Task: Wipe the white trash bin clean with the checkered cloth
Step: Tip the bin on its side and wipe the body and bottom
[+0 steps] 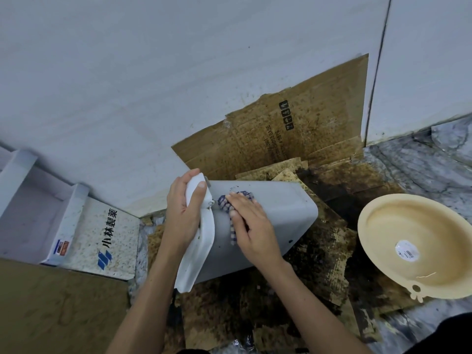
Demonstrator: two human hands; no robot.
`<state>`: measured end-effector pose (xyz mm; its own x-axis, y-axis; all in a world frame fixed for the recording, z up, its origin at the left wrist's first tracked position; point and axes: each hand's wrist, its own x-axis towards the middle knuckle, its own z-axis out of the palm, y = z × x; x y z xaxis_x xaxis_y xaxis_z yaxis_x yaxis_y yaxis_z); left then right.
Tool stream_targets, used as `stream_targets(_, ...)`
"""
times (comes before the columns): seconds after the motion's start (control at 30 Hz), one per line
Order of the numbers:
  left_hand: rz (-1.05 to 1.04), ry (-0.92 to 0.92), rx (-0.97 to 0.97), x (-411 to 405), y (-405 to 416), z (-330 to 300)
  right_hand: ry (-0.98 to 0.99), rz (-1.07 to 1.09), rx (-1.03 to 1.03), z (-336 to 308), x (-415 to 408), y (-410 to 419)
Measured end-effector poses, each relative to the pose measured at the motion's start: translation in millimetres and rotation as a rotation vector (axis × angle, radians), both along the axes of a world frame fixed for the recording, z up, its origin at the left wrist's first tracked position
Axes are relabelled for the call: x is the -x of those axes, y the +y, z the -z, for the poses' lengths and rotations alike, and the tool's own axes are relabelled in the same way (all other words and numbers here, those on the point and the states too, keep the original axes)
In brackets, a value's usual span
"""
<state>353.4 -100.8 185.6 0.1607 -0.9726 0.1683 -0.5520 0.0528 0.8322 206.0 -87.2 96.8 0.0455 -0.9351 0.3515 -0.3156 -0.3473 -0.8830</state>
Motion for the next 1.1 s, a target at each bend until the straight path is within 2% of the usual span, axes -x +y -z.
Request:
stream_targets(0.17,-0.019,0.013,-0.021,-16,8,2,0.110,0.091,-0.094,29,23,-3)
stream_targets(0.3,-0.013,0.055,-0.065,-21,10,-4,0.147,0.029,-0.068,17,1,32)
stream_targets(0.4,-0.072,-0.070,-0.058,-25,11,-8,0.251,-0.059,-0.018,1,-22,39)
stream_targets(0.6,-0.129,-0.173,-0.009,-28,21,-1,0.438,-0.214,0.035,-23,-29,-18)
stream_targets(0.7,-0.150,-0.231,0.024,-31,24,2,0.469,-0.232,-0.009,-15,-25,-35)
stream_targets(1.0,-0.222,-0.200,0.052,-44,40,9,0.548,0.021,-0.324,46,46,-59)
stream_targets(1.1,-0.223,-0.181,0.056,-46,40,10,0.531,0.099,-0.365,63,66,-67)
